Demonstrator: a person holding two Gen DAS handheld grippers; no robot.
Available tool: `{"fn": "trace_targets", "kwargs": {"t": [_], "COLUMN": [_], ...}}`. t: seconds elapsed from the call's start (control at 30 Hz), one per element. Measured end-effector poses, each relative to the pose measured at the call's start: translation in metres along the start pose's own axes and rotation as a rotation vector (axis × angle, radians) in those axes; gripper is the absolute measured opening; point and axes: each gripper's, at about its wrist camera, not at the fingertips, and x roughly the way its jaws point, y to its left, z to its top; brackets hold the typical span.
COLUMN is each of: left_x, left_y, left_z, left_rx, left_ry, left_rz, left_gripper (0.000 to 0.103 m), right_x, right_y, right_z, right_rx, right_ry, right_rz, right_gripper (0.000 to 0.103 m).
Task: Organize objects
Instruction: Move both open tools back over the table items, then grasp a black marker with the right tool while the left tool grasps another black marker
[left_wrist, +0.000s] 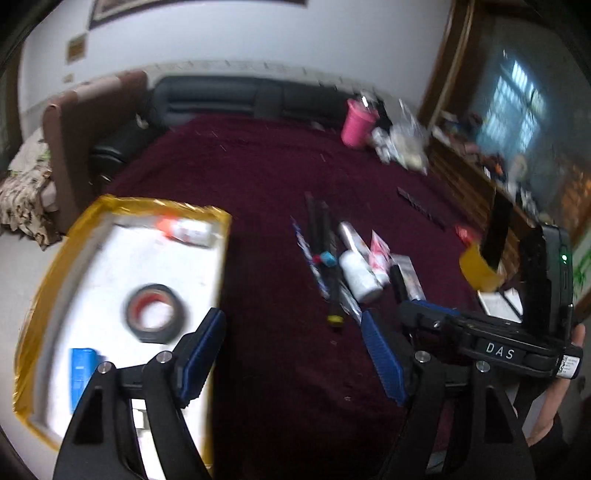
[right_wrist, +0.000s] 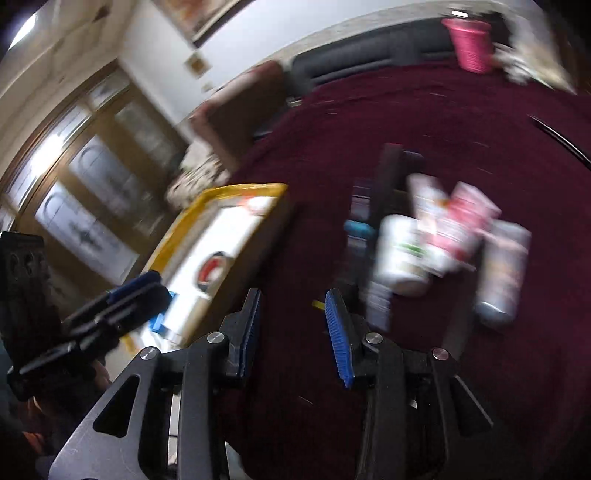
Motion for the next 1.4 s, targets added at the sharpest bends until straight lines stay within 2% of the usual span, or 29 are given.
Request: {"fn": "trace_targets", "kwargs": {"t": [0.13, 0.23, 0.4, 0.47, 0.63, 0.7, 0.73, 0.8, 0.9, 0.97, 1.07, 1.13, 1.2, 1.3, 1.4], "left_x": [0.025, 0.042, 0.068, 0.081, 0.106, 0.114, 0.116, 0.111, 0.087, 0.071, 0.059, 0.057, 0.056, 0.064, 0.079], "left_y": [-0.016, -0.026, -0.03, -0.032, -0.03, -0.029, -0.027, -0.026, -0.02, -0.018, -0.019, -0.026, -0.034, -0.043, -0.047], "left_z": [0.006, 0.007, 0.011, 0.013, 0.017, 0.015, 0.014, 0.01, -0.007, -0.018, -0.034, -0.036, -0.03, -0.015, -0.007], "left_rx": [0.006, 0.04, 0.035, 0.045, 0.032, 0.037, 0.033, 0.035, 0.019, 0.023, 0.017, 0.045, 0.081, 0.114, 0.147], "left_ry": [0.107, 0.16, 0.228, 0.251, 0.295, 0.309, 0.328, 0.319, 0.354, 0.37, 0.416, 0.421, 0.39, 0.351, 0.324], "left_rz": [-0.02, 0.013, 0.01, 0.033, 0.051, 0.06, 0.061, 0.051, 0.017, 0.025, -0.026, -0.007, -0.006, 0.0, 0.045], "left_gripper": [0.075, 0.075, 0.075, 0.061, 0.045, 0.029, 0.017, 0.016, 0.015, 0.015, 0.017, 0.017, 0.021, 0.044, 0.045], "right_x": [-0.012, -0.008, 0.008, 0.019, 0.015, 0.011, 0.008, 0.005, 0.004, 0.005, 0.006, 0.008, 0.009, 0.01, 0.009], "right_y": [-0.04, -0.05, -0.052, -0.048, -0.05, -0.052, -0.053, -0.053, -0.053, -0.054, -0.055, -0.054, -0.054, -0.052, -0.051], "right_z": [-0.009, -0.01, -0.002, -0.001, -0.01, -0.016, -0.019, -0.022, -0.023, -0.022, -0.02, -0.018, -0.017, -0.015, -0.015], "right_rx": [0.068, 0.084, 0.077, 0.06, 0.037, 0.029, 0.026, 0.026, 0.031, 0.033, 0.038, 0.028, 0.03, 0.021, 0.018], "right_ry": [-0.001, 0.021, 0.052, 0.067, 0.079, 0.087, 0.086, 0.081, 0.075, 0.075, 0.074, 0.072, 0.071, 0.078, 0.085], "right_rz": [-0.114, -0.145, -0.205, -0.232, -0.25, -0.234, -0.232, -0.224, -0.219, -0.212, -0.201, -0.199, -0.197, -0.204, -0.212], "right_gripper": [0.035, 0.031, 0.03, 0.022, 0.018, 0.018, 0.018, 0.018, 0.018, 0.018, 0.018, 0.02, 0.021, 0.023, 0.023]}}
